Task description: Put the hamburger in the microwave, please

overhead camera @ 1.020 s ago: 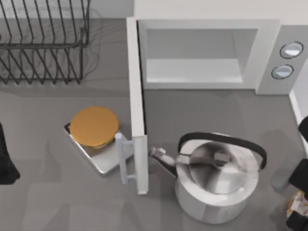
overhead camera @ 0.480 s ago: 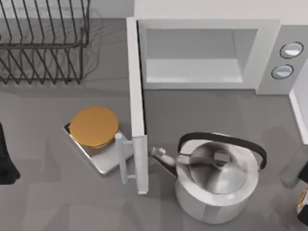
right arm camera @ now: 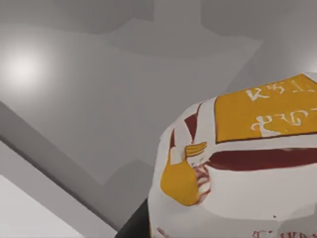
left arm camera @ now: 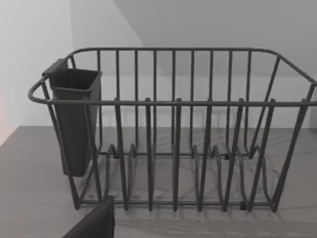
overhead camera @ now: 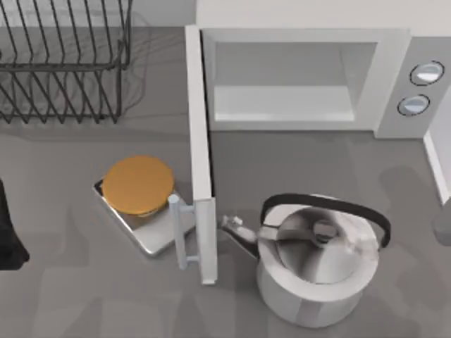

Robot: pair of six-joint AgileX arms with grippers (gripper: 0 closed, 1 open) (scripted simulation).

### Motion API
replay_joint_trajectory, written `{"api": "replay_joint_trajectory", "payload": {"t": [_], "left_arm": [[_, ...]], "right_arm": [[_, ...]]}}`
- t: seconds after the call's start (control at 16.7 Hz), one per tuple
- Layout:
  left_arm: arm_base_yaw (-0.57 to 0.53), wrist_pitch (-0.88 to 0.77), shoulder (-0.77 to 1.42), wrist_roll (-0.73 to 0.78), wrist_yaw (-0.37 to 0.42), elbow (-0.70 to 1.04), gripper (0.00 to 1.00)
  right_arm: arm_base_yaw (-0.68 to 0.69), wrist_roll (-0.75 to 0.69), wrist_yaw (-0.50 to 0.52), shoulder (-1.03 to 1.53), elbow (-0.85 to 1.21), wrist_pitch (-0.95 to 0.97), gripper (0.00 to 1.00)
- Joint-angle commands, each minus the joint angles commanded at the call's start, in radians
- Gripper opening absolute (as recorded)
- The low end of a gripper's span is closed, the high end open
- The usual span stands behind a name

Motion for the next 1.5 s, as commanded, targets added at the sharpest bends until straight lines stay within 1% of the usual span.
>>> {"api": "replay_joint_trajectory", "payload": {"t": [0.18,0.48,0.6,0.78,0.96,1.2,1.32,1.5], "left_arm": [[0.0,0.0,0.0,0.0,0.0,0.0,1.0],[0.0,0.0,0.0,0.0,0.0,0.0,1.0],[0.0,0.0,0.0,0.0,0.0,0.0,1.0],[0.0,0.0,0.0,0.0,0.0,0.0,1.0],[0.0,0.0,0.0,0.0,0.0,0.0,1.0],[0.0,0.0,0.0,0.0,0.0,0.0,1.0],[0.0,0.0,0.0,0.0,0.0,0.0,1.0],[0.0,0.0,0.0,0.0,0.0,0.0,1.0]], "right_arm": [[0.012,-0.002,-0.027,0.024,0.028,0.003,0.0],[0.009,0.0,-0.026,0.024,0.026,0.004,0.0],[0.007,0.009,0.006,0.047,0.059,0.036,0.0],[0.021,0.047,0.115,0.155,0.183,0.151,0.0],[0.066,0.12,0.259,0.346,0.374,0.326,0.0],[0.142,0.266,0.429,0.671,0.66,0.663,0.0],[0.17,0.355,0.477,0.837,0.793,0.854,0.0],[0.191,0.496,0.494,1.071,0.96,1.126,0.0]]}}
